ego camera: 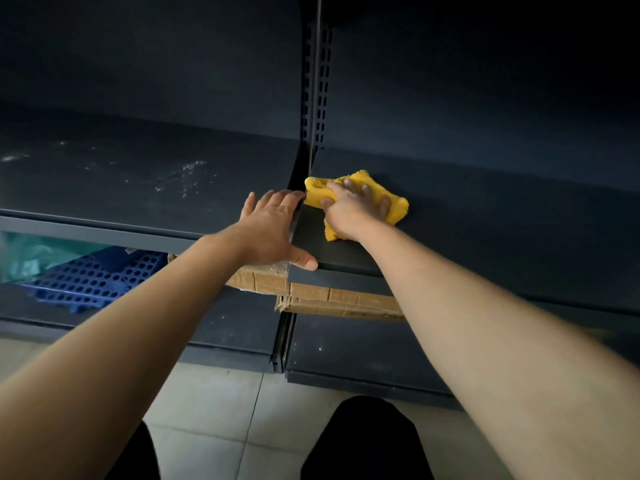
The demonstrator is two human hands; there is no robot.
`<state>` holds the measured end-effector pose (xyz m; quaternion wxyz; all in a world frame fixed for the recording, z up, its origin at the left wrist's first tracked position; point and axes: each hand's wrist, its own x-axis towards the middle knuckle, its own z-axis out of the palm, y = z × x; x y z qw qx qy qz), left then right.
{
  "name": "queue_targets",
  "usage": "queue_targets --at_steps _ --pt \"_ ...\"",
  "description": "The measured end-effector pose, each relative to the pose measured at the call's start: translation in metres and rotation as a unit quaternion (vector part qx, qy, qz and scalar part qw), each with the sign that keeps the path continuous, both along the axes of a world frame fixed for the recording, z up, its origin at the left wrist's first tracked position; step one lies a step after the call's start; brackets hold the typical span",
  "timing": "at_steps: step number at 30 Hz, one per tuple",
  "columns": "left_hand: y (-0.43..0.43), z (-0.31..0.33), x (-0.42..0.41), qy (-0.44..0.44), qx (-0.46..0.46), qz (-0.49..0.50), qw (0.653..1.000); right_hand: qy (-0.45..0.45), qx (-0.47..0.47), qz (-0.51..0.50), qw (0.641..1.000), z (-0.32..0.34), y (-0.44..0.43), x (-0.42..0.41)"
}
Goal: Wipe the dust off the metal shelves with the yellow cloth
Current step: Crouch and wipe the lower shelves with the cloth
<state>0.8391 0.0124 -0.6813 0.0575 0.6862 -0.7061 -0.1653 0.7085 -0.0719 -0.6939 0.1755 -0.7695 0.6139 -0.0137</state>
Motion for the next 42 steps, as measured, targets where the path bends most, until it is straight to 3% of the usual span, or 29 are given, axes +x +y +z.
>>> queue_targets --at_steps 9,15,26,31,35,42 --pt "0.012 -0.004 0.039 0.009 -0.037 -0.012 0.999 -0.027 -0.090 -0.070 0.993 -0.001 0.042 0.024" --pt "0.017 -0.006 0.092 0.009 -0.078 0.001 0.997 -0.163 -0.137 -0.154 0.965 0.010 0.057 0.075" --pt "0.030 -0.011 0.210 -0.001 -0.068 0.046 0.997 -0.097 -0.043 -0.016 0.994 0.005 0.083 0.209" --pt "0.031 -0.013 0.219 0.012 -0.054 0.029 0.998 -0.050 -0.084 -0.136 0.986 0.008 0.072 0.187" --pt "0.028 -0.013 0.224 0.000 -0.068 0.038 0.997 -0.059 -0.041 -0.193 0.979 0.005 0.066 0.188" --pt "0.035 -0.012 0.242 -0.022 -0.084 0.076 0.993 -0.059 -0.008 -0.059 0.996 0.004 0.074 0.265"
